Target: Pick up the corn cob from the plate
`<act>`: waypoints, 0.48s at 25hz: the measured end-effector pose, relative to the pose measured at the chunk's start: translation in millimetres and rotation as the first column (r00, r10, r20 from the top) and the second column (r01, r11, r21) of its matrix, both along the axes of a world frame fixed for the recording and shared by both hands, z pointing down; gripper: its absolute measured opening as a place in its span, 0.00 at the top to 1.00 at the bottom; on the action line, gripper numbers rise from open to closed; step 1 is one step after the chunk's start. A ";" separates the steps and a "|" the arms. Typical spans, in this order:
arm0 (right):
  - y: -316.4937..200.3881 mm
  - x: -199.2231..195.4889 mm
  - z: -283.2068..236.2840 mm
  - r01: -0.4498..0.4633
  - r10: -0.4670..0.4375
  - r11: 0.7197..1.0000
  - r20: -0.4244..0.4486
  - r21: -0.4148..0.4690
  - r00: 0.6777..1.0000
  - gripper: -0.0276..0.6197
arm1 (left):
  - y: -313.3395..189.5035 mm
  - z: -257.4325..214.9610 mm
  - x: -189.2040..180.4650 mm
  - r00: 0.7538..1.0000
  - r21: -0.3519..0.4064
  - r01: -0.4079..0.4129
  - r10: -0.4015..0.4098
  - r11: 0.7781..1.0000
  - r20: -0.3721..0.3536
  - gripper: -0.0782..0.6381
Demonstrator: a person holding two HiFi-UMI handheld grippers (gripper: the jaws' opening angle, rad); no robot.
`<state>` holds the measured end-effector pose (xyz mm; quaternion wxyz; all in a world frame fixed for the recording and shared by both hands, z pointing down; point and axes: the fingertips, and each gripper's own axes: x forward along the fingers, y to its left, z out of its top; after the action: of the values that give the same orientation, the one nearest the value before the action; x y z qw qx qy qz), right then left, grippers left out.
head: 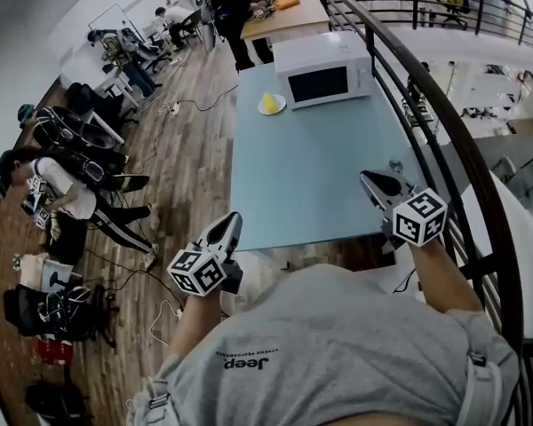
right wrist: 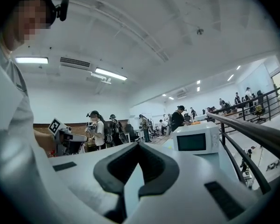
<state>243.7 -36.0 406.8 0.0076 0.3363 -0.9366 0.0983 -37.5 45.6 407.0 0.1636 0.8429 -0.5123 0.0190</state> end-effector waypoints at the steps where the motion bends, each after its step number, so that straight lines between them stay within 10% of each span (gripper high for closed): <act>1: -3.4 0.7 3.2 0.009 -0.009 1.000 0.005 -0.007 1.000 0.93 | -1.8 1.6 3.0 1.000 -0.006 0.003 -0.003 1.000 0.004 0.87; 12: -49.9 -44.4 34.8 0.055 -0.055 0.996 0.002 -0.072 0.999 0.93 | -40.9 21.0 -30.3 1.000 -0.047 0.015 -0.015 0.999 0.002 0.87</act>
<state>199.3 -85.8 441.6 0.0222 0.3100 -0.9413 0.1316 -67.8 4.7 427.9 0.1831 0.8350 -0.5180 0.0305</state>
